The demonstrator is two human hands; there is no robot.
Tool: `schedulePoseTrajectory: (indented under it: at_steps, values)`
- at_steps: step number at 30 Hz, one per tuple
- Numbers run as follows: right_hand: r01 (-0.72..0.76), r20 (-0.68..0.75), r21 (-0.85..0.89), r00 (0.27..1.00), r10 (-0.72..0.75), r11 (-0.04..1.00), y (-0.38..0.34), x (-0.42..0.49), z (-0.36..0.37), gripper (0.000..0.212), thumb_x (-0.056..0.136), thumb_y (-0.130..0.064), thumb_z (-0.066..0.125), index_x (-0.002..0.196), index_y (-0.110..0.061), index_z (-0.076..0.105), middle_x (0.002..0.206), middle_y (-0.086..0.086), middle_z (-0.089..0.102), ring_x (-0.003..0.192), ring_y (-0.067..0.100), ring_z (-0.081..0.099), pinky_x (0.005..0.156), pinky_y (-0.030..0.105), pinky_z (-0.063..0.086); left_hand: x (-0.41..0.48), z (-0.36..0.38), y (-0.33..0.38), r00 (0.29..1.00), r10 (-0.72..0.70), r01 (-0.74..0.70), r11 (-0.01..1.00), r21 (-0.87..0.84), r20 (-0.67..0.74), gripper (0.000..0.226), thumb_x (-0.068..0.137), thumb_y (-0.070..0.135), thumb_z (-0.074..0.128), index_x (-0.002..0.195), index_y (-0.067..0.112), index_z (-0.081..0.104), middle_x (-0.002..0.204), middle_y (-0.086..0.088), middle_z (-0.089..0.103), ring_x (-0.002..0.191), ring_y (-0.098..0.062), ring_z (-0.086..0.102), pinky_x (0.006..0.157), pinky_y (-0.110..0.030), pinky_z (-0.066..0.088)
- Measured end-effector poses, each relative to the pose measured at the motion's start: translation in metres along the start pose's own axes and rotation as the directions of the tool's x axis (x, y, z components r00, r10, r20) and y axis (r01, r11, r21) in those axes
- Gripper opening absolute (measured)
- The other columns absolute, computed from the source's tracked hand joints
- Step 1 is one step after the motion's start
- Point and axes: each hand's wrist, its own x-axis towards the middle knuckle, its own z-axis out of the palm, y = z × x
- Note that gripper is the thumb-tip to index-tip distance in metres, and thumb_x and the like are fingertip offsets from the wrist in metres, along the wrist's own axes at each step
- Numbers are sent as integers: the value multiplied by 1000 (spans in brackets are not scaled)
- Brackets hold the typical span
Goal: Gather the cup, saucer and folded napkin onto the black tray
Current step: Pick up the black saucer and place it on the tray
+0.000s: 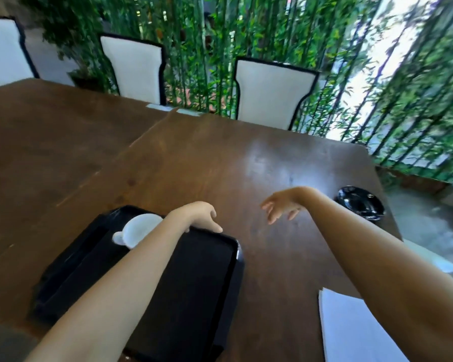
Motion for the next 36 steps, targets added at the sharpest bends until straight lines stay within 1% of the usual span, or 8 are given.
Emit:
schedulePoseTrajectory:
  at_steps: [5, 9, 13, 19, 27, 31, 33, 36]
  values:
    - [-107, -55, 70, 992, 111, 992, 65, -35, -14, 65, 89, -18, 61, 146, -18, 30, 140, 9, 49, 127, 21, 48, 102, 44, 45, 24, -12, 74, 995, 98, -98, 995, 0, 25, 61, 84, 40, 63, 136, 15, 43, 122, -4, 57, 103, -22, 61, 84, -41, 56]
    - [-160, -92, 132, 981, 172, 978, 123, -54, -26, 55, 89, -27, 61, 139, -17, 41, 115, 3, 56, 115, 20, 55, 99, 44, 48, 43, -14, 136, 993, 119, -118, 992, -52, 19, 59, 86, 37, 63, 135, 10, 46, 134, -8, 53, 104, -24, 63, 81, -41, 56]
    - [-211, -100, 151, 969, 227, 966, 178, -68, -39, 43, 92, -24, 55, 134, -16, 47, 137, 6, 48, 123, 20, 53, 97, 42, 49, 64, -10, 194, 989, 141, -139, 989, -47, 48, 55, 86, 36, 63, 130, 7, 49, 129, -10, 56, 104, -25, 63, 84, -43, 55]
    - [-264, -119, 208, 949, 292, 942, 254, -66, -50, 49, 91, -31, 57, 135, -15, 45, 131, 8, 53, 116, 20, 57, 93, 43, 52, 102, 2, 276, 979, 190, -193, 981, 26, 75, 56, 84, 37, 65, 129, 8, 50, 127, -9, 57, 101, -25, 64, 83, -44, 55]
    - [-255, -127, 300, 944, 303, 919, 348, -21, -52, 47, 91, -20, 56, 135, -9, 45, 130, 14, 57, 116, 27, 59, 95, 43, 51, 170, 35, 346, 986, 131, -141, 985, 98, 108, 64, 83, 34, 66, 135, 6, 41, 130, -13, 55, 102, -26, 63, 83, -45, 56]
    - [-233, -164, 333, 940, 299, 914, 382, 9, -54, 40, 87, -15, 59, 126, -6, 52, 123, 18, 60, 106, 30, 62, 92, 41, 52, 204, 48, 363, 991, 80, -95, 987, 132, 111, 64, 84, 34, 65, 136, 6, 40, 129, -13, 55, 104, -27, 62, 85, -43, 55]
    - [-215, -170, 341, 943, 285, 915, 396, 22, -57, 39, 87, -13, 58, 124, -6, 52, 117, 13, 62, 103, 28, 62, 91, 41, 53, 220, 52, 370, 993, 59, -73, 988, 138, 104, 62, 84, 34, 64, 135, 7, 41, 126, -14, 57, 104, -28, 62, 86, -43, 54]
    - [-203, -210, 377, 931, 297, 904, 414, 40, -65, 40, 85, -14, 61, 124, -7, 55, 105, 9, 60, 89, 22, 56, 86, 38, 51, 242, 56, 378, 996, 37, -50, 986, 156, 84, 61, 84, 34, 64, 134, 6, 43, 122, -16, 60, 103, -29, 63, 85, -43, 55]
